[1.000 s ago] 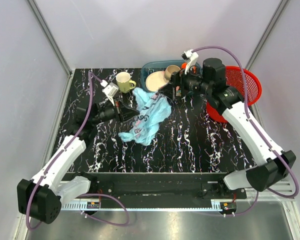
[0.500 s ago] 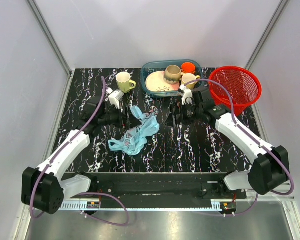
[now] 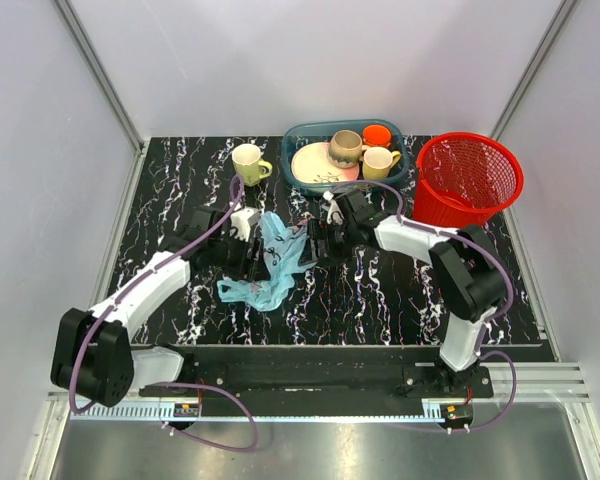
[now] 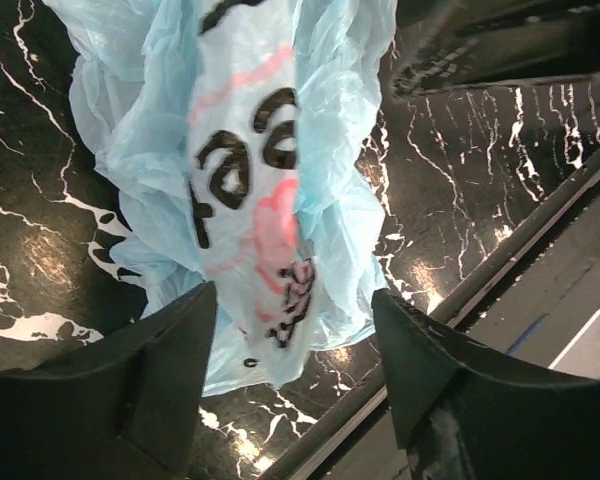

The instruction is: Put the trash bags into the trash bin

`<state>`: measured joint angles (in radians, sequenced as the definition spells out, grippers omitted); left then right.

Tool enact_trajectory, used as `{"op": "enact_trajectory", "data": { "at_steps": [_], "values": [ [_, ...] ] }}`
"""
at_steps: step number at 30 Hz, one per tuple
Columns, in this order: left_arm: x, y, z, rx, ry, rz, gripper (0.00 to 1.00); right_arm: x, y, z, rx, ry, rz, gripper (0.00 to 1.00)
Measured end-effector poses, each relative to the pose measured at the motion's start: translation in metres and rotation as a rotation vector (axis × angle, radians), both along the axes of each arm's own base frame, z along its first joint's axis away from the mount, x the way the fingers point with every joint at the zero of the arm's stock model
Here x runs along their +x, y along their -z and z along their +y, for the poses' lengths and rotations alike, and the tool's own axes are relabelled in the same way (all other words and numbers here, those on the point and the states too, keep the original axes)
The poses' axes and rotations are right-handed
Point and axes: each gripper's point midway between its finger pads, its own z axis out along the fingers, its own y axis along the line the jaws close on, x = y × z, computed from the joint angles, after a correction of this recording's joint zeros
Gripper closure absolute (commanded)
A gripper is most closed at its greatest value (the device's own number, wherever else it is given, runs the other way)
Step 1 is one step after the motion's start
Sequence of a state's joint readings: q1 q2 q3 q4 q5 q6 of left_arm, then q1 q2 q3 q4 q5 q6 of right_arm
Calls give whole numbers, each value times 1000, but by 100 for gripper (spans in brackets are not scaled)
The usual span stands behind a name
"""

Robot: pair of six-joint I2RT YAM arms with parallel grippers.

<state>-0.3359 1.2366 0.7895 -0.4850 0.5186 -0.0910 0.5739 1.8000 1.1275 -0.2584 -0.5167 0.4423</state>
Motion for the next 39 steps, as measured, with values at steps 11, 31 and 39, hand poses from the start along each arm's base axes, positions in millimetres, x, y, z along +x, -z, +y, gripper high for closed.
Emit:
{"op": "enact_trajectory", "data": {
  "at_steps": [11,31,39],
  "values": [
    [-7,6,14,78,80,39,100,43,9,-2,8,45,-19,100],
    [26,-31,-17,-424,-232,251,100,24,-84,-71,-153,-97,-355,16],
    [38,-28,-21,-511,-295,351,100,-63,-80,5,-58,-588,-730,0]
  ]
}}
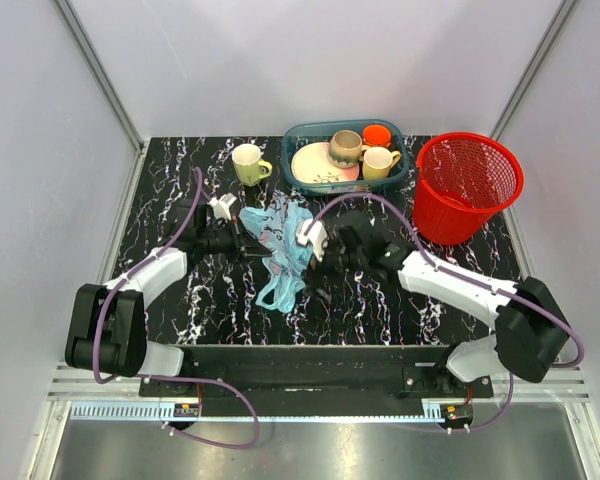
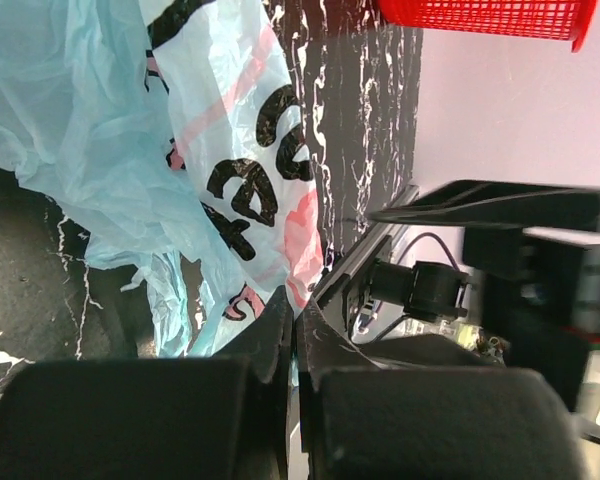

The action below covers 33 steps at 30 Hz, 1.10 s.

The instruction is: Put the trash bags into the trash bin

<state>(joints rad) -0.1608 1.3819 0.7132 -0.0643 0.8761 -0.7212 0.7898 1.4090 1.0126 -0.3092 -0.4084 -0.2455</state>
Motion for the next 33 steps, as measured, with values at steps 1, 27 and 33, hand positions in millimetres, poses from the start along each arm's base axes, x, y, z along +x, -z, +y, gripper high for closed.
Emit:
{"op": "enact_trajectory", "data": {
  "at_steps": [1,27,33],
  "values": [
    [0,-1,0,-6,1,-2,100,-2,12,0,-14,-35,-46,0],
    [0,-15,20,-4,67,0,100,45,37,33,-113,-168,-598,100],
    [43,-37,52,160,87,-161,84,60,-140,14,241,49,-551,100]
  ]
}}
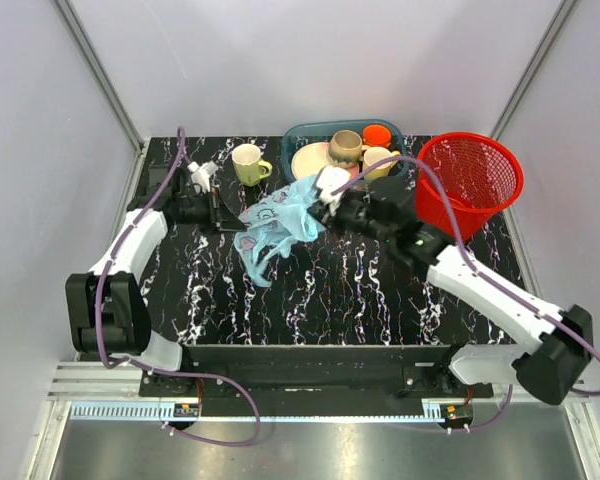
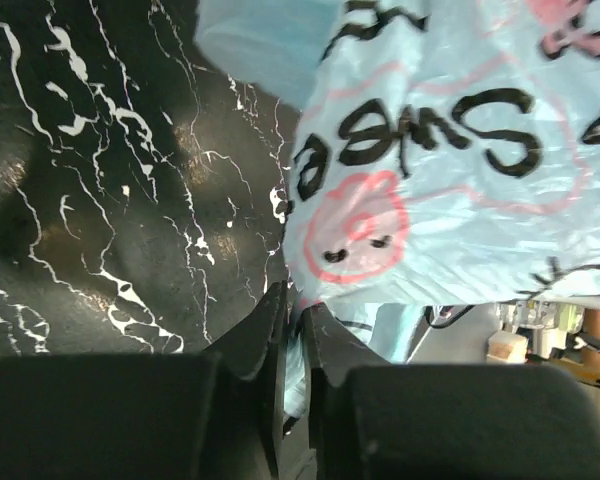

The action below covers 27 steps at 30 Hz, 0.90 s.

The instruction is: Put the trash bags into the trash bin

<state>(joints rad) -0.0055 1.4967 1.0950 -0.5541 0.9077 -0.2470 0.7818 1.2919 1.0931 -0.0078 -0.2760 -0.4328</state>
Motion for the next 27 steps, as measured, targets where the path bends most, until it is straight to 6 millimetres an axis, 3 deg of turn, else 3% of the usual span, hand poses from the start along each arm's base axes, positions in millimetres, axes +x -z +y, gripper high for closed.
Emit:
{"op": "enact_trajectory", "data": {
  "at_steps": [1,3,6,9,10,12,16,17,19,21,24,27],
  "values": [
    [3,-5,5,9,2,-27,78,1,-16,-8,51,18,32,100],
    [3,-14,11,12,9,-72,65,-1,-28,-17,108,33,109,100],
    [-5,-26,17,17,4,-129,39,-1,-19,-20,148,66,271,100],
    [-19,-44,19,4,-7,-193,26,1,-4,-16,166,103,421,100],
    [-24,-52,19,-2,-15,-226,16,2,-1,-13,178,114,475,100],
    [-34,-70,17,-16,-34,-300,16,3,1,-9,201,130,538,100],
    [-51,-107,14,-53,-93,-460,45,4,-6,-2,273,163,656,100],
    [-55,-117,12,-78,-103,-499,59,4,-8,0,288,167,675,100],
    [-65,-131,5,-125,-108,-545,65,3,-13,2,325,174,712,100],
    [-75,-135,-9,-168,-84,-570,71,3,-17,4,358,176,738,100],
    [-90,-125,-34,-228,-35,-526,73,1,-25,8,404,163,779,100],
    [-86,-117,-50,-258,-35,-468,73,0,-32,12,443,154,807,100]
  ]
}}
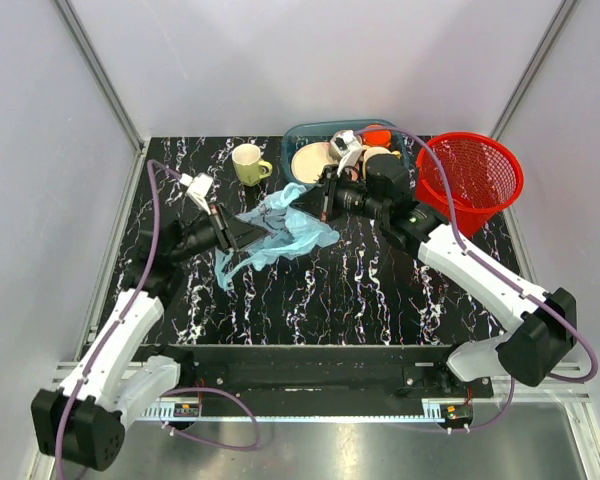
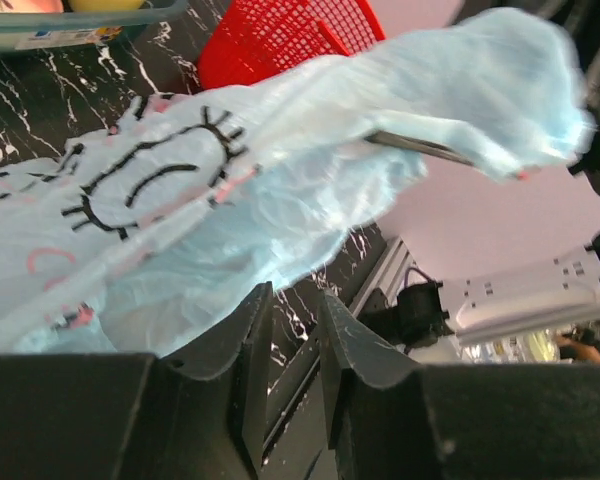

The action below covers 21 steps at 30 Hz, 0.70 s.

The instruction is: Put the trash bags into the trash bin

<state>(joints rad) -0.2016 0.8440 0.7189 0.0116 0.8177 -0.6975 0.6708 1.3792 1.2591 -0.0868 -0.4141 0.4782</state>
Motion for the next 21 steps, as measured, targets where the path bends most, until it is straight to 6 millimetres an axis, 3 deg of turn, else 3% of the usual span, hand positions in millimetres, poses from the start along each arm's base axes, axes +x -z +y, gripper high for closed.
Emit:
{"op": "enact_trajectory", "data": {
  "at_steps": [9,12,14,17,21],
  "values": [
    [59,30,-28,-37,-125,116,73,-4,-24,19,148,-60,45,100],
    [63,52,-47,-25,-124,176,68,-2,-32,23,185,-59,52,100],
    [67,75,-49,3,-159,225,67,2,-39,27,208,-58,64,100],
    [84,115,-31,63,-277,317,68,5,-57,30,251,-58,64,100],
    [108,165,33,147,-502,441,70,11,-80,19,281,-27,35,100]
  ]
}}
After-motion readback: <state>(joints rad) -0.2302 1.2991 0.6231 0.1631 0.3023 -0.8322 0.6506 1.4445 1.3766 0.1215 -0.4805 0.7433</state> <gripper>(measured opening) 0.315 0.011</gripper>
